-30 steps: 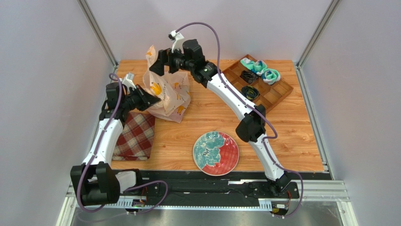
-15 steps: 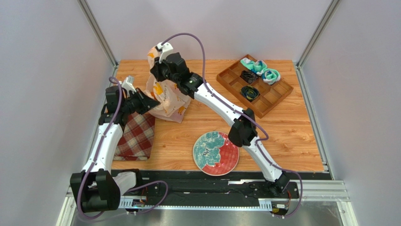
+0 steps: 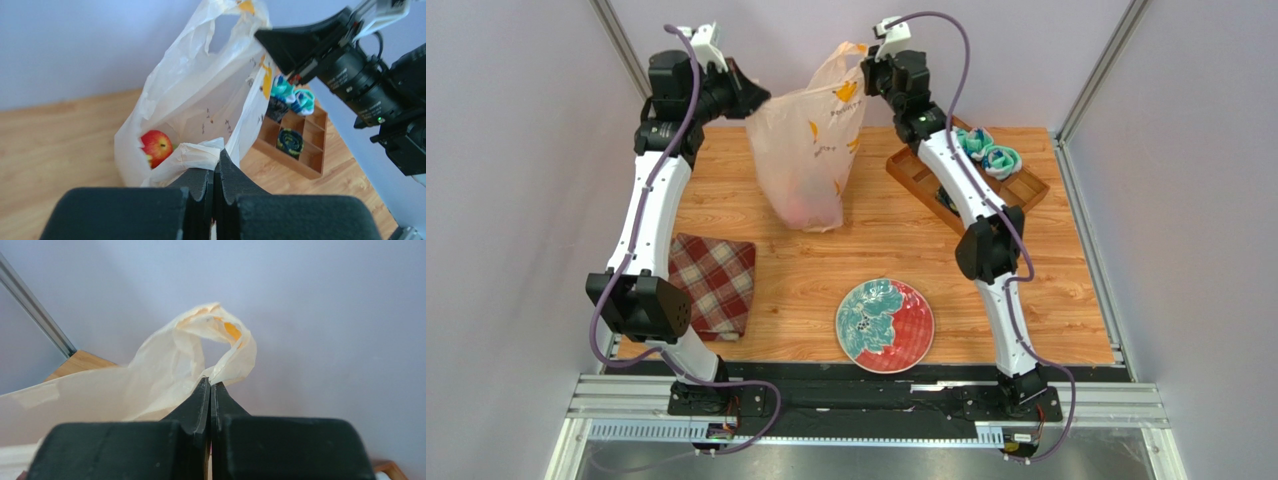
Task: Take the fake fruits out of the plastic bag
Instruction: Adjust the plastic bag at the center of the board.
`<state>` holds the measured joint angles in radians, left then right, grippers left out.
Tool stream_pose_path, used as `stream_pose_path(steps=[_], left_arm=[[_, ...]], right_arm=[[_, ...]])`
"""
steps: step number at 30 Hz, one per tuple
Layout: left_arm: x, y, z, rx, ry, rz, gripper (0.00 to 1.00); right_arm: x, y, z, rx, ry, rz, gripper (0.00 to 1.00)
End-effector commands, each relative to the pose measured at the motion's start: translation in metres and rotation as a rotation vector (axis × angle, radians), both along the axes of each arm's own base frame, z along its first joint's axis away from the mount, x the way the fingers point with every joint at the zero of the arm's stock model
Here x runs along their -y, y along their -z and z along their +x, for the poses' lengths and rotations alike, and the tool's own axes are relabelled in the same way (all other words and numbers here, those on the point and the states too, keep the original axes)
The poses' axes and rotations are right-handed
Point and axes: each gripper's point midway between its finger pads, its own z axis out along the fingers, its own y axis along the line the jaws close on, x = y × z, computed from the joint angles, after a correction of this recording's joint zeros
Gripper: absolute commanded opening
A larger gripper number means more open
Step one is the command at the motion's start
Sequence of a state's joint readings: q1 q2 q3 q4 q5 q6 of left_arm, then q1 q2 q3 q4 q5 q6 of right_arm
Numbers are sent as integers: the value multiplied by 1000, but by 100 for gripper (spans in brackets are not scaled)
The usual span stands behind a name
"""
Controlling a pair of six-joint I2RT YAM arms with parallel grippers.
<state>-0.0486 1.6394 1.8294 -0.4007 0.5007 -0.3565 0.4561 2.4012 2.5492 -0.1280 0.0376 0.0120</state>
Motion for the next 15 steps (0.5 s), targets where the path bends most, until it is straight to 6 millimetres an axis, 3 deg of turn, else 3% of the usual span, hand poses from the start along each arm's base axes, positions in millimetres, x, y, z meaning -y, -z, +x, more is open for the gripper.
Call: stream_pose_path(steps=[1, 2, 3, 4, 5, 6, 7, 8, 9, 10, 11, 13, 14, 15], left_arm=[[4, -82, -21, 248, 77, 58, 0], [8, -84, -31, 250, 110, 51, 0], [14, -79, -39, 237, 142, 44, 0], [18, -70, -48, 213, 172, 43, 0], [20, -46, -61, 159, 191, 44, 0], [26, -27, -71, 114, 222, 55, 0], [32, -10, -83, 70, 263, 51, 0], [36, 23, -96, -14, 291, 51, 0], [43, 49, -109, -94, 328, 62, 0], [47, 71, -118, -163, 356, 64, 0], [50, 101, -129, -255, 381, 63, 0], [52, 133, -143, -362, 387, 73, 0], [50, 152, -151, -415, 379, 70, 0], [50, 157, -154, -424, 375, 73, 0]], right_arm=[[64, -143, -64, 231, 44, 48, 0], [72, -137, -71, 194, 43, 30, 0], [78, -84, -67, 77, 52, -25, 0], [86, -77, -80, 45, 56, -39, 0], [99, -81, -108, 26, 57, -42, 0], [105, -16, -120, -109, 56, -95, 0], [111, 13, -136, -175, 58, -113, 0], [122, 8, -166, -183, 59, -100, 0], [128, 32, -181, -247, 69, -97, 0], [138, 99, -202, -392, 85, -136, 0], [145, 110, -227, -451, 92, -112, 0], [153, 173, -265, -618, 82, -143, 0], [158, 190, -281, -677, 85, -151, 0], [157, 190, -295, -685, 53, -141, 1]])
